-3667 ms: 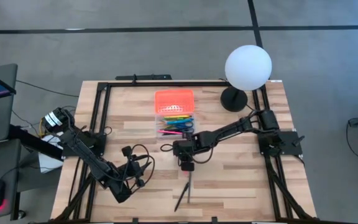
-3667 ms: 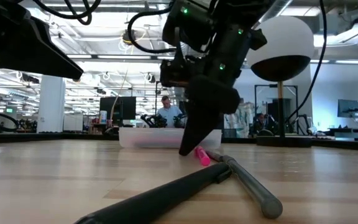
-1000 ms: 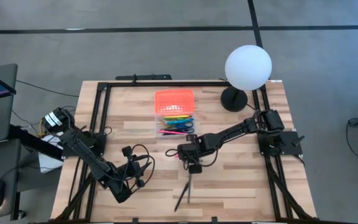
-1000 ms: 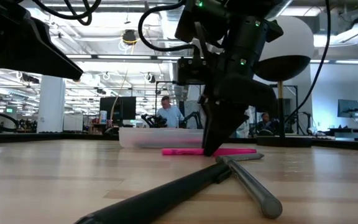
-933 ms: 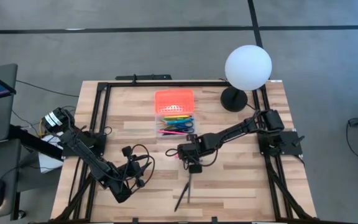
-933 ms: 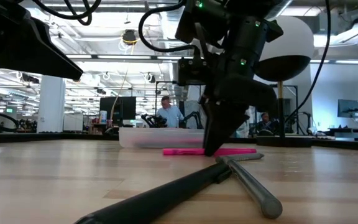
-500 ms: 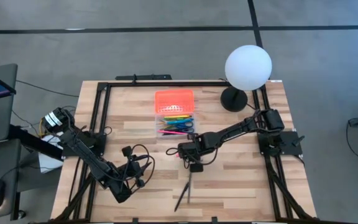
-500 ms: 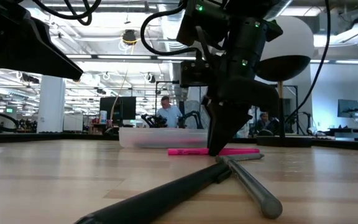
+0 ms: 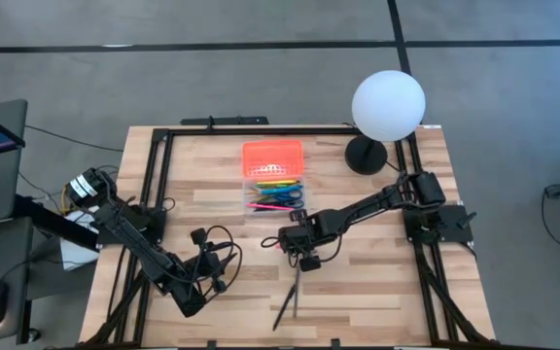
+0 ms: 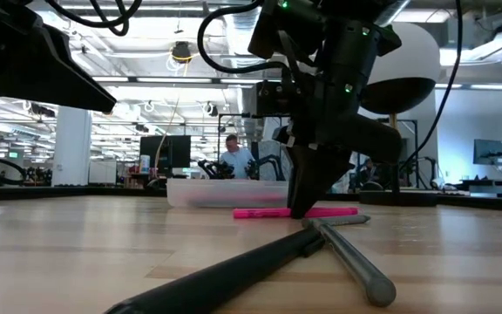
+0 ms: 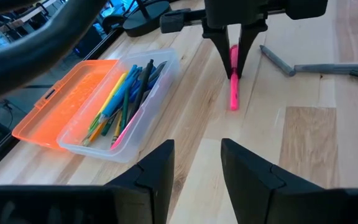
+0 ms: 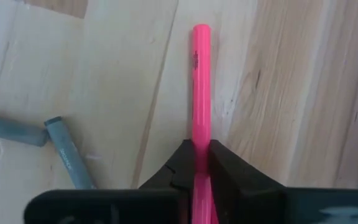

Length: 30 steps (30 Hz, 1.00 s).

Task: Pick & place school supplies into a supply box
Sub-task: Put the pink pen into the supply box

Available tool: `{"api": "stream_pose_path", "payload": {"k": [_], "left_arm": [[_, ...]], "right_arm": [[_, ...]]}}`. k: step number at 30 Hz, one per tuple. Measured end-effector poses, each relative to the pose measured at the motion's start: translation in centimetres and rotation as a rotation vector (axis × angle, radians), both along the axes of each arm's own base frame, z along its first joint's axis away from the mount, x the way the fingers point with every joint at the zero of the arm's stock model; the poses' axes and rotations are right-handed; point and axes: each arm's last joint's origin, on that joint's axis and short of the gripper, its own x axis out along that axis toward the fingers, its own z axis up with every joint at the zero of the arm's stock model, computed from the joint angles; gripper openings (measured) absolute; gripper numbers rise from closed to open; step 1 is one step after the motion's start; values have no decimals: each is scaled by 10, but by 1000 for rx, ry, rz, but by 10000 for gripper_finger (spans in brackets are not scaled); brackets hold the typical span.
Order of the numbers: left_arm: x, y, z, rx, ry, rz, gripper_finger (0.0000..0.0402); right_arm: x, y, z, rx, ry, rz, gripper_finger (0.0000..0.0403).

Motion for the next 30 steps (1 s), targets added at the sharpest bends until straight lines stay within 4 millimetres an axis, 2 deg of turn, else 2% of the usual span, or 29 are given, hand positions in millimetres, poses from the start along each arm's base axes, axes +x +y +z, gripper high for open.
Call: {"api": "stream_pose_path", "payload": {"k": [5,16,25,30], "left_arm": [[0,0,0,0,0,0,127],[0,0,0,1,1,0,127],[0,0,0,3,3,0,127],[-1,1,0,7,7,0,127]], "right_arm": [[1,0,0,2,-10,3,5],[3,1,3,0,-9,11,9],[19,0,28,-34,-67,74,10],[31,-13,46,-127,-111,55,12]]}}
